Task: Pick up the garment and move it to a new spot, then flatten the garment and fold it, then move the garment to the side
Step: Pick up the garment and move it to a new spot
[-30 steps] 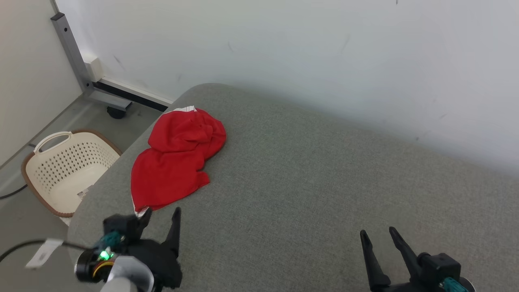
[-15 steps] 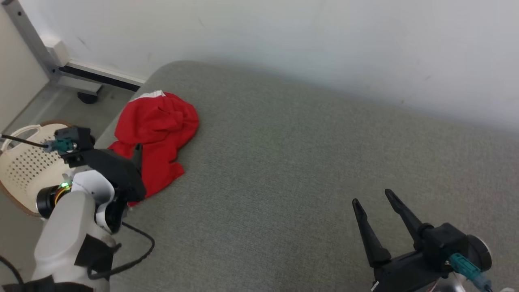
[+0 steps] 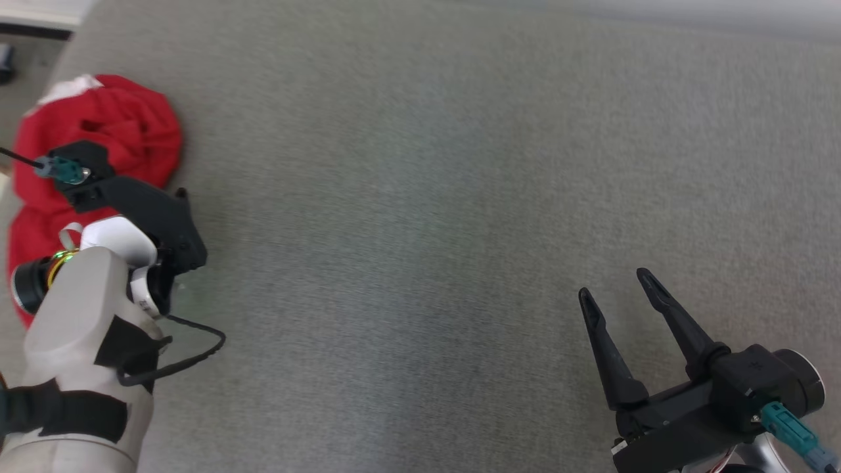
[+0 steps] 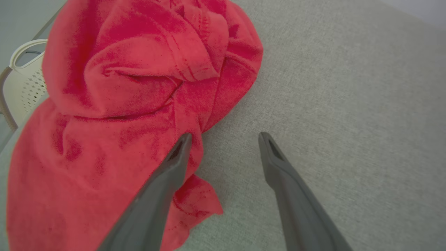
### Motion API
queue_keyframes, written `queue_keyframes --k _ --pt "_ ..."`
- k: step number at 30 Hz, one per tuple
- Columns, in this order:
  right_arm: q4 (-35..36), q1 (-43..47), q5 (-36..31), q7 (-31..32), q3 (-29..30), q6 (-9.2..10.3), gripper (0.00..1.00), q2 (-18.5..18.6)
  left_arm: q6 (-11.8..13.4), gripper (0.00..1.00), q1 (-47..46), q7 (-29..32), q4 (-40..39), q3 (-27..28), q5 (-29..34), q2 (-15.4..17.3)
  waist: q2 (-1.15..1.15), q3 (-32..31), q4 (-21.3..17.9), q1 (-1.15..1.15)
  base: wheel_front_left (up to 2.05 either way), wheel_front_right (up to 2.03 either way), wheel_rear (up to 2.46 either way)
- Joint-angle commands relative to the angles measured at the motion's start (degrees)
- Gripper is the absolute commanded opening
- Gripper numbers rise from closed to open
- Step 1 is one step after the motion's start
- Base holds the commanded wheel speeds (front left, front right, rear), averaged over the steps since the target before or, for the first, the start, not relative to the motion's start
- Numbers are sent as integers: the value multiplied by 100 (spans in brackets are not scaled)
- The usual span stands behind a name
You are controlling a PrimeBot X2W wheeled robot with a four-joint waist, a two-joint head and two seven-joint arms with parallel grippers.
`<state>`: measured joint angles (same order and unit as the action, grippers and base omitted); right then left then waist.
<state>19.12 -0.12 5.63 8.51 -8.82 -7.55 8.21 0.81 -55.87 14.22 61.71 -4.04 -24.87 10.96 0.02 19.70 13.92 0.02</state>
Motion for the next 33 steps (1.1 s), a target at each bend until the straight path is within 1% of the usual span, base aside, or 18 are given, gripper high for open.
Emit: queue_keyframes --k 1,2,6,7,9,11,12,13,19,25,27,33 --pt "5 -71 26 -48 -48 14 100 19 136 100 -132 -8 146 11 28 104 -2 710 -645 -2 0 0 0" --pt "0 -72 32 -45 -54 14 100 28 214 100 -166 -49 204 1 66 139 -2 710 -665 -2 0 0 0" --pt "-12 -65 65 -48 -63 15 100 52 660 100 -205 -211 436 -49 228 342 -2 681 -725 -2 0 0 0" --pt "-12 -65 65 -48 -63 15 100 52 660 100 -205 -211 436 -49 228 342 -2 681 -725 -2 0 0 0" --pt "-21 -58 72 -51 -43 15 100 58 827 100 -219 -313 524 -109 353 510 -2 668 -731 -2 0 0 0" --pt "-39 -39 79 -59 -22 15 100 58 911 100 -203 -372 614 -144 368 556 -2 641 -719 -2 0 0 0" --pt "-57 -27 79 -55 -12 15 100 49 917 51 -184 -406 648 -163 386 572 -2 626 -708 -2 0 0 0" --pt "-80 -21 76 -65 -15 15 100 30 886 0 -173 -458 657 -182 402 587 -2 610 -693 -2 0 0 0" --pt "-313 -138 162 -209 -194 15 100 -53 607 0 -29 -694 742 -238 315 526 -2 350 -653 -2 0 0 0" --pt "-719 -258 318 -452 -320 15 100 -200 314 0 -12 -929 672 -438 418 403 -2 -182 -671 -2 0 0 0" --pt "-863 -264 366 -556 -359 15 100 -266 208 0 -23 -959 650 -556 487 340 -2 -387 -671 -2 0 0 0" --pt "-1334 -118 506 -868 -378 15 100 -419 -134 0 -52 -1069 533 -906 649 -5 -2 -1070 -652 -2 0 0 0"
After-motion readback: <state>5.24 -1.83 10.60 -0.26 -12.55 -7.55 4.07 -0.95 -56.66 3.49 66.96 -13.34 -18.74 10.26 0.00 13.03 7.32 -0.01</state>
